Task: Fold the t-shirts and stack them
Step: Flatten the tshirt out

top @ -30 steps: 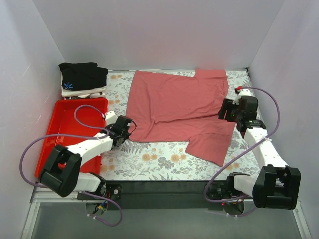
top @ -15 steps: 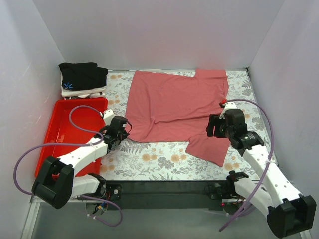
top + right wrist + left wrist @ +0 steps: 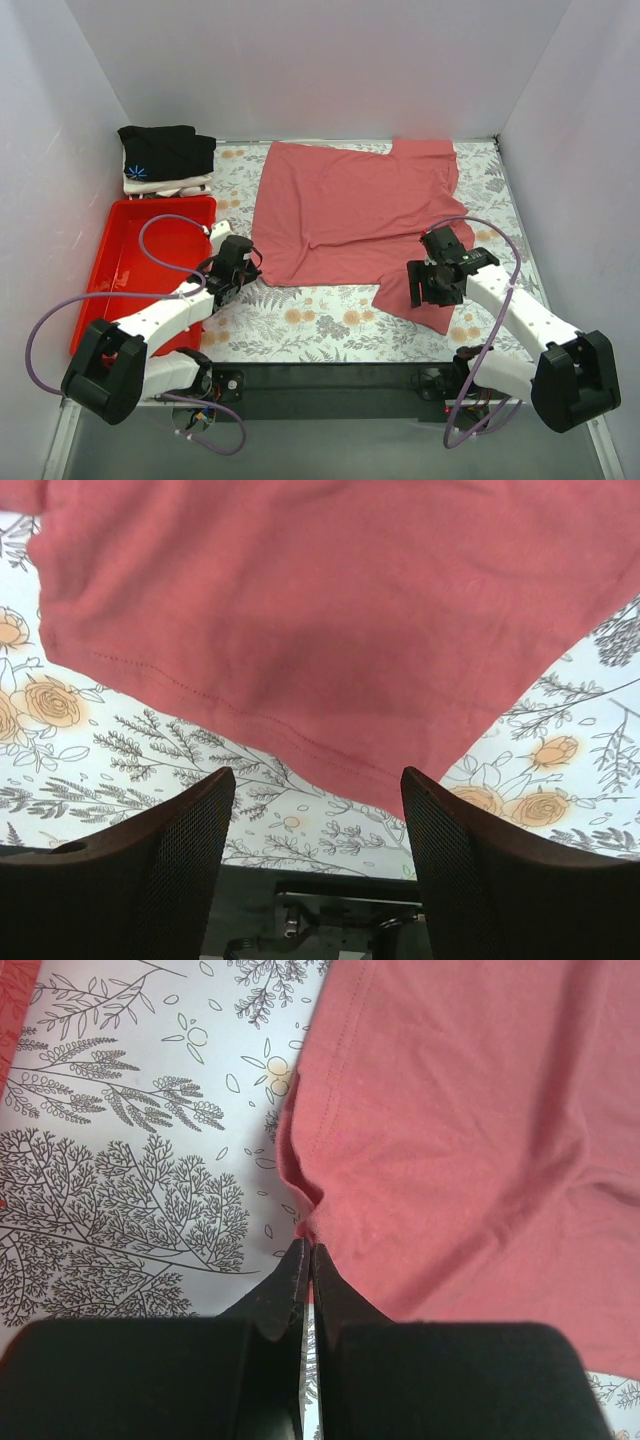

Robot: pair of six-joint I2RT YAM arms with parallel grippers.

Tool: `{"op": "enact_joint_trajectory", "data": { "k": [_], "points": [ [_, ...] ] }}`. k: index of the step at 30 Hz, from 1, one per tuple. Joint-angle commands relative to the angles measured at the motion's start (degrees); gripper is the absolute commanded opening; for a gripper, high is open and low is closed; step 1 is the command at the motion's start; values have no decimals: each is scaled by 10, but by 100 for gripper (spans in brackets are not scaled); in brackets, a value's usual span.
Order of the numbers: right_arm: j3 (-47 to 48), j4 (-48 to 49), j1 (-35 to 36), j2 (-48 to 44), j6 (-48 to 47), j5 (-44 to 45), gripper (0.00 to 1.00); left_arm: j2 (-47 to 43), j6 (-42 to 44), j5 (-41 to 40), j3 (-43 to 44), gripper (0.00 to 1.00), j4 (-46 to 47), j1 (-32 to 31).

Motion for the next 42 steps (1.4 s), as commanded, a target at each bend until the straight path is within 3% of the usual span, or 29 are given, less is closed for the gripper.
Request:
{"op": "enact_joint_trajectory", "data": {
  "k": [1, 9, 39, 42],
  "points": [
    [21, -33, 3, 8, 26, -35, 62, -17, 8, 11, -4, 0, 12, 4],
    [-32, -19, 6, -5, 92, -39, 61, -13, 10, 19, -6, 0, 19, -6],
    [-130, 68, 31, -46, 189, 16, 59, -6, 12, 11, -6, 0, 15, -5],
    [-146, 75, 36, -46, 195, 17, 54, -6, 12, 10, -7, 0, 14, -5]
  ]
}}
